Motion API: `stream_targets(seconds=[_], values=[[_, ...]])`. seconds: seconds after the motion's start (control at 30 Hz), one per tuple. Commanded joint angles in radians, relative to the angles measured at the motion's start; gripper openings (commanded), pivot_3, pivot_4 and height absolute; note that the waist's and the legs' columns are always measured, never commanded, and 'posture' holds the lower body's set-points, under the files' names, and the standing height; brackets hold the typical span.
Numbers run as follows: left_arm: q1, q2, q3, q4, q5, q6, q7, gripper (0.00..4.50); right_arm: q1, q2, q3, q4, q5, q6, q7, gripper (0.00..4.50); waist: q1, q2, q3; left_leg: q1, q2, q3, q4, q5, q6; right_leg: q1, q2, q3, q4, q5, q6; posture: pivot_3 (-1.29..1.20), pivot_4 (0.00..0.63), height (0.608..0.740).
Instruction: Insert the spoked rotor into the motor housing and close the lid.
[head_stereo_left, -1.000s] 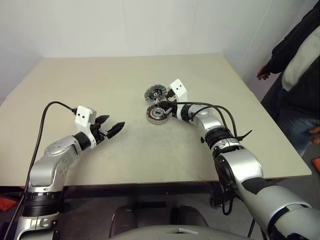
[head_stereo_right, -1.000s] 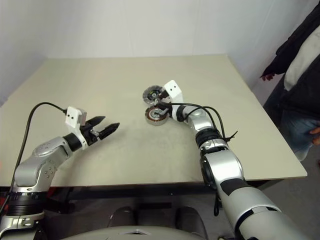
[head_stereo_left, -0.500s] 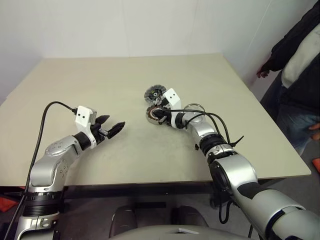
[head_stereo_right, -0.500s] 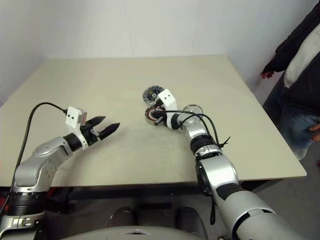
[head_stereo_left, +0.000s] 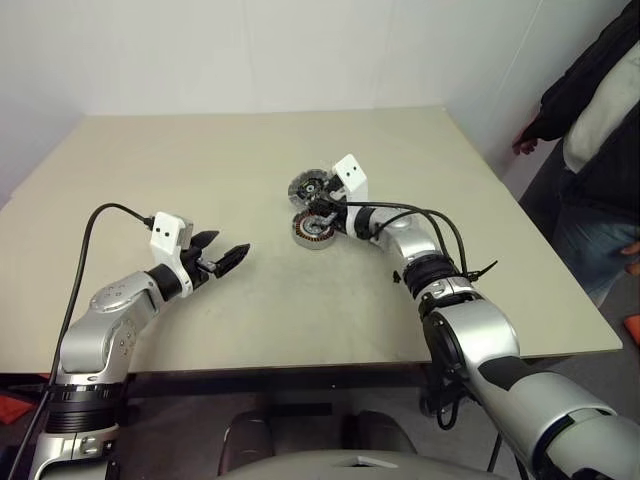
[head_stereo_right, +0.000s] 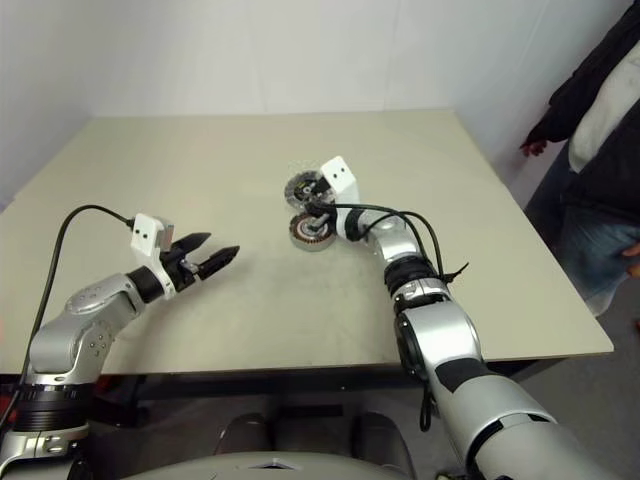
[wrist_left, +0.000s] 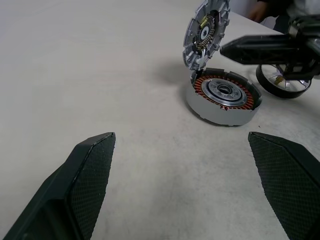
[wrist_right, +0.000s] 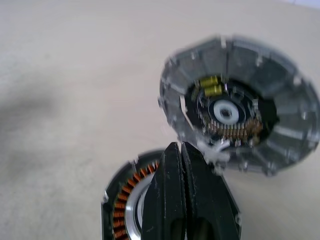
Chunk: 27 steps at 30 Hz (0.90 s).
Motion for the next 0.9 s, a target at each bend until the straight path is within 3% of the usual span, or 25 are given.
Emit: stream_targets(seconds=[0.03, 0.37, 0.9], values=[[-0.021, 0.007, 0.007, -0.015, 0.002, -0.019, -0.003, 4.5, -0.021, 0.001, -0.007, -0.038, 0.018, -0.002, 0.001, 0.04, 0.0, 0.0, 0.0, 0.0, 0.0, 0.0, 0.0, 0.0, 0.0, 0.0, 0.0, 0.0, 0.0, 0.0, 0.0, 0.0, 0.0, 0.74], [-0.024, -0.003, -0.008, 0.001, 0.007, -0.028, -0.01, 4.5, 0.01, -0.131, -0.023, -0.06, 0.013, 0.041, -0.007, 0.04, 0.007, 0.0, 0.0, -0.001, -0.002, -0.001, 0.0, 0.0, 0.0, 0.0, -0.001, 0.0, -0.001, 0.0, 0.0, 0.0, 0.0, 0.74], [-0.016, 0.009, 0.002, -0.009, 0.004, -0.026, -0.01, 4.5, 0.01, -0.017, 0.001, -0.057, 0.006, 0.038, -0.017, 0.04, -0.02, 0.0, 0.0, -0.001, -0.001, -0.001, -0.001, 0.001, -0.001, 0.0, 0.0, -0.001, -0.001, 0.0, -0.001, 0.0, 0.0, 0.74]])
